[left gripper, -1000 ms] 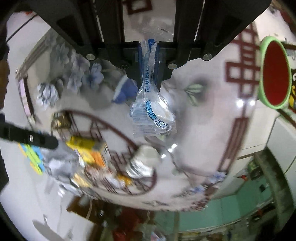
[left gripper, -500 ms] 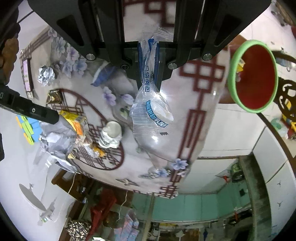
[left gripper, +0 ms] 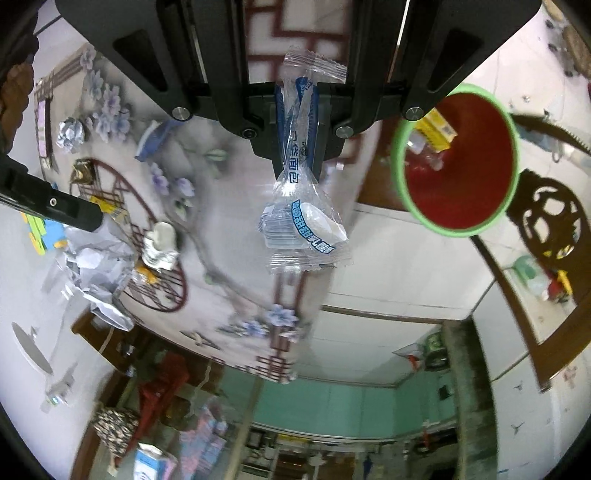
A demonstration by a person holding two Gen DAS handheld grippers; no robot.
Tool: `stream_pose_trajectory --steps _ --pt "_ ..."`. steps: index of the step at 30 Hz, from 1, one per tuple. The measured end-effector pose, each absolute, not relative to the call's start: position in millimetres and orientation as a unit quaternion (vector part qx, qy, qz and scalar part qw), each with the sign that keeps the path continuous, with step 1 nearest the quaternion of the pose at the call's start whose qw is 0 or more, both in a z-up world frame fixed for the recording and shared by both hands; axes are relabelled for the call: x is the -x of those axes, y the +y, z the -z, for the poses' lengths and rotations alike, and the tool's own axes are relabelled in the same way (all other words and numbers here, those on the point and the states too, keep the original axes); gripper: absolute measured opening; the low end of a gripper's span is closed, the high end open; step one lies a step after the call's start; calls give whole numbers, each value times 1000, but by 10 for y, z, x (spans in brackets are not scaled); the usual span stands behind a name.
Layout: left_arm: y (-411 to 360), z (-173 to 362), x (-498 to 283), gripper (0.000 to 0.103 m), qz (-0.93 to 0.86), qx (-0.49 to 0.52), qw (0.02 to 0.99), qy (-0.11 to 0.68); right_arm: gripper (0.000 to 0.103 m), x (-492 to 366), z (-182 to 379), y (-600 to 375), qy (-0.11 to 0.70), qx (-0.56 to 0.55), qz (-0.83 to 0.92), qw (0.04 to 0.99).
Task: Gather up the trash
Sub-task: 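Carry the plastic wrapper and crumpled paper over the red bin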
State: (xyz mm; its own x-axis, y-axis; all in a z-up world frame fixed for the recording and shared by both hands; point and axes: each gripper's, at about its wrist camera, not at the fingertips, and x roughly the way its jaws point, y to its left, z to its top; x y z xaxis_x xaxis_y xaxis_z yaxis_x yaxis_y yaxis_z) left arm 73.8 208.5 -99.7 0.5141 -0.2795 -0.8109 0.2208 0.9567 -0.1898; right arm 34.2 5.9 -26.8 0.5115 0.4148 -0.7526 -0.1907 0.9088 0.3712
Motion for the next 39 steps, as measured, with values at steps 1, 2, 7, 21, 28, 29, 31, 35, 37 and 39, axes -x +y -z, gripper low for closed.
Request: stream_pose_trajectory --steps 1,2,7,21,28,29,31,35,37,39 --pt "2164 1004 -742 9 138 34 870 471 9 -360 273 140 463 -119 -181 860" --pt "2252 1011 -749 10 132 38 871 471 9 -382 274 207 463 -116 -184 859" --pt "2603 1063 -774 9 102 49 874 473 9 -518 303 611 467 -104 -209 853" --pt "3569 1330 -857 9 15 89 867 490 9 -906 587 1934 499 -51 -297 812" --pt "3790 1565 -995 9 -4 100 855 508 9 -1139 813 2415 522 -20 -320 790" --pt "3810 1592 -1019 9 -7 100 854 510 9 -1189 867 2481 527 -15 -322 786" --pt "3845 1628 -1053 9 -10 103 852 513 9 -1253 939 2563 534 -10 -324 781" --pt "3909 1712 -1144 9 -17 111 847 520 9 -1366 1048 2690 545 -1 -329 772" --pt "3923 1745 -1185 9 -19 114 844 523 9 -1422 1087 2737 548 5 -330 768" --pt "3925 1763 -1218 9 -20 115 843 525 9 -1461 1115 2759 551 8 -331 766"
